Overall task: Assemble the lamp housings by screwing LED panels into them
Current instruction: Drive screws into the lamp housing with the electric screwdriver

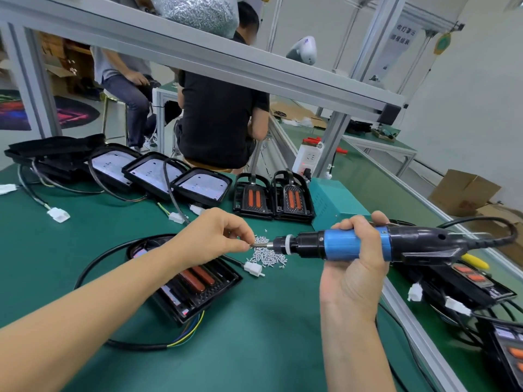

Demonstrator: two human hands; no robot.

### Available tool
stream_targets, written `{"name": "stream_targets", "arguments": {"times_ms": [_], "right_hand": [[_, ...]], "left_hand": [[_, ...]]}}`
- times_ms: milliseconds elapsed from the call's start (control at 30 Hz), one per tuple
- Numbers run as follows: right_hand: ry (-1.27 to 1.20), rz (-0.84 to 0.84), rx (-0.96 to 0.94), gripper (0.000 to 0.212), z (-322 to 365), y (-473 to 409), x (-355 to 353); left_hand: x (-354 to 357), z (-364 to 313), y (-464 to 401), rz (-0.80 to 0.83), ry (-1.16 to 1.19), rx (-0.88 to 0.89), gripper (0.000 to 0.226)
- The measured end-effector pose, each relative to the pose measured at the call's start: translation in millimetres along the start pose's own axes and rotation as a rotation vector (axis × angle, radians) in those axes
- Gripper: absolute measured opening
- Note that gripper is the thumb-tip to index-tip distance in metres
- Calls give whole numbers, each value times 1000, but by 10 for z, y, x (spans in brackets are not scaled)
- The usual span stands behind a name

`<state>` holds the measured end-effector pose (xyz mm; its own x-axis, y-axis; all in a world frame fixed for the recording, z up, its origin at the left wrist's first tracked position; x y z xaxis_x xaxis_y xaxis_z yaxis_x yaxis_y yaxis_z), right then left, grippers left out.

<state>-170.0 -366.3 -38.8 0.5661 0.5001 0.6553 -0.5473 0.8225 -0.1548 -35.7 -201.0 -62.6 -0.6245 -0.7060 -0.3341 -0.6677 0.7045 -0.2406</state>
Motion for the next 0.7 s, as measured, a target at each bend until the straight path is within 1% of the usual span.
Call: {"name": "stream_targets", "arguments": {"times_ms": [67,133,200,267,333,400,500,633,700], "right_hand": [[17,32,-64,27,139,19,55],[-22,75,-55,28,122,50,100],[-71,125,-4,26,90,57,137],[-48,149,24,26,61,113,181],[-29,191,54,25,9,196,247],[-19,226,90,24,-53,262,289],[-7,274,117,24,-119,366,323],[33,347,119,24,-165,470,381],[43,376,122,25,-188,501,404]], "left_hand": [[-8,-10,-4,9,-16,-5,18],[-35,3,-22,21,-71,-14,21],[-55,52,-49,50,-217,-42,18],[-34,106,-82,95,-406,-71,12],[2,134,-107,120,-508,-92,13],[5,108,-114,107,-521,-94,14],[-96,-15,-15,43,-492,-61,13],[-353,-156,384,-56,-431,15,13],[-454,-157,644,-48,-401,28,12]]}}
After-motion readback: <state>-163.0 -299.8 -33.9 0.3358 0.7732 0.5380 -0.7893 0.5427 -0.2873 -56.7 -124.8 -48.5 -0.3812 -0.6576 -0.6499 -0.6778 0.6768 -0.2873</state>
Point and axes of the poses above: each hand's wrist, its own y-axis away from the middle knuckle, its own x-axis out of the palm, z = x × y, the point moved 6 cm from there along -y, towards the middle knuckle, and after that the axes turned 12 degrees about y, right-handed, at the moved point
